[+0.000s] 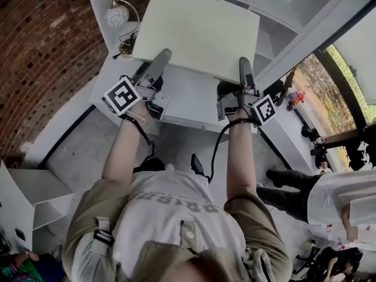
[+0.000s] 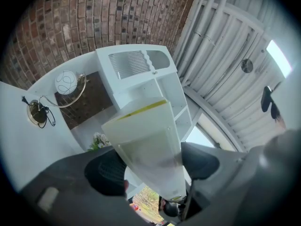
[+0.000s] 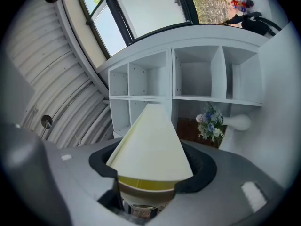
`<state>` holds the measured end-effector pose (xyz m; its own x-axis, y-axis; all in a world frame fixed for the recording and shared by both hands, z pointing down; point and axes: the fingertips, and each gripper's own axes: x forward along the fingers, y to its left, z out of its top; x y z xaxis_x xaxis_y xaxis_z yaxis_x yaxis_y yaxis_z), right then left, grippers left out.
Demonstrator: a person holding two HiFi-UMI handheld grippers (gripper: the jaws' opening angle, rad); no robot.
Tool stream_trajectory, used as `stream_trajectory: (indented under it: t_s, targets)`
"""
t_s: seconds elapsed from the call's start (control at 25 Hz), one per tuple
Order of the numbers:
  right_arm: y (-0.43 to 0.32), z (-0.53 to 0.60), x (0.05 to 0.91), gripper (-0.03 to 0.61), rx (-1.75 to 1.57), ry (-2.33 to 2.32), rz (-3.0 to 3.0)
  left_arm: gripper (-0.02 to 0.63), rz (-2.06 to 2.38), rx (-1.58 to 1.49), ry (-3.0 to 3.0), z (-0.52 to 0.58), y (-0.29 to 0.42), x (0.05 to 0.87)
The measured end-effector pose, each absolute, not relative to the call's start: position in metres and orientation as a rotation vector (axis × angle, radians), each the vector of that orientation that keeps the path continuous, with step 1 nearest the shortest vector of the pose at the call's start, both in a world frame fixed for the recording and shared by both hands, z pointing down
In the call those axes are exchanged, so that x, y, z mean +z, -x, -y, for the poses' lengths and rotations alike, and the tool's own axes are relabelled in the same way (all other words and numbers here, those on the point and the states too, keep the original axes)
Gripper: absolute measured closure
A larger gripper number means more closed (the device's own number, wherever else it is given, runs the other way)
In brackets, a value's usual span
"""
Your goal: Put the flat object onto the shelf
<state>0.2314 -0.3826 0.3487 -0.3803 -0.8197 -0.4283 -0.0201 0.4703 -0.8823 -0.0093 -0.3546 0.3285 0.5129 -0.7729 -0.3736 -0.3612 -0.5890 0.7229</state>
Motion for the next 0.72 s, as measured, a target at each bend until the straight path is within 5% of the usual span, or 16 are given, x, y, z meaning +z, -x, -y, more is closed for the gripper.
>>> stream_trajectory:
  t_s: [0.72]
  targets:
    - [-0.22,0.484,0.324,0.267,-0.96,0.774,-1.744,0.241,0.807,-0.932,-2.216,0.474,0.021,0.307]
